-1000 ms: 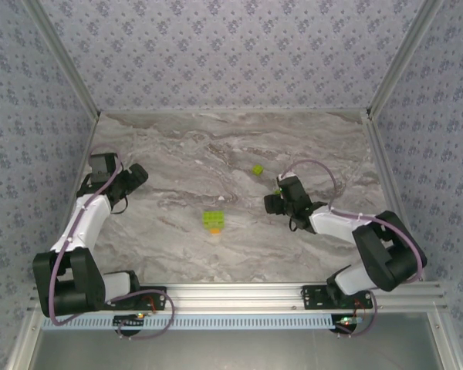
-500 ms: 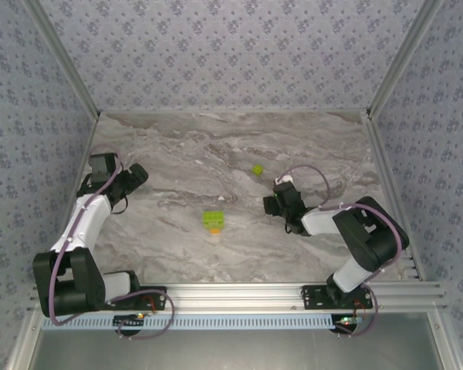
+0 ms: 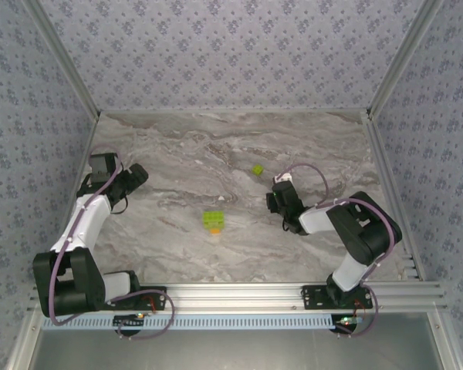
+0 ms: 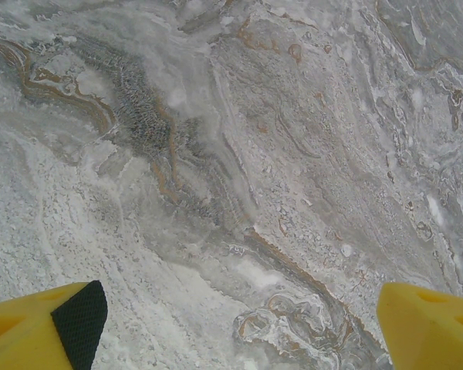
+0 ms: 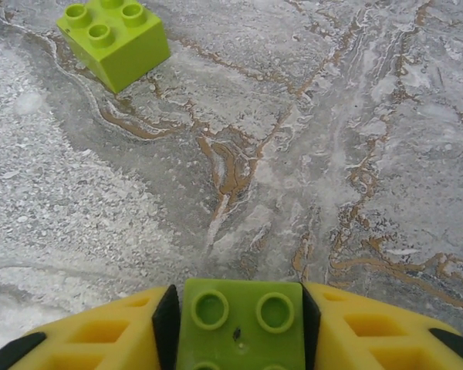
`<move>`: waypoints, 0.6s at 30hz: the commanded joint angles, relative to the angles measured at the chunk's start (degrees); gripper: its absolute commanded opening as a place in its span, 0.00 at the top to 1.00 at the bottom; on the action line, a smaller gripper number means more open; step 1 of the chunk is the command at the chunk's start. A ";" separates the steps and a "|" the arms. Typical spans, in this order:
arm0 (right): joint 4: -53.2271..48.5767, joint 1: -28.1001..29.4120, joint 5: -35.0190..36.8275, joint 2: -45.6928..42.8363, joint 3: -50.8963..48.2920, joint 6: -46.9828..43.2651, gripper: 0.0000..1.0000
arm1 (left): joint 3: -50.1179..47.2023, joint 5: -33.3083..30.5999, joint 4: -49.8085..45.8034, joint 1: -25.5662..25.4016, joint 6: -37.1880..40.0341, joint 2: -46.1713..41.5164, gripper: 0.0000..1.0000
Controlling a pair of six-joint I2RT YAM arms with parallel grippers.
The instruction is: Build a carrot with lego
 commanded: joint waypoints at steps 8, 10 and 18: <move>-6.53 -0.01 -3.51 -0.83 -0.87 1.62 0.73 | 0.54 0.64 0.43 0.05 -0.30 -0.06 0.08; -10.97 -0.20 -6.98 -3.93 0.59 -0.40 0.75 | 0.56 0.71 0.44 0.02 -0.29 -0.14 0.08; -32.83 -1.00 -26.02 -15.64 11.24 -12.41 0.76 | -0.30 2.21 2.14 -0.50 0.64 -0.52 0.08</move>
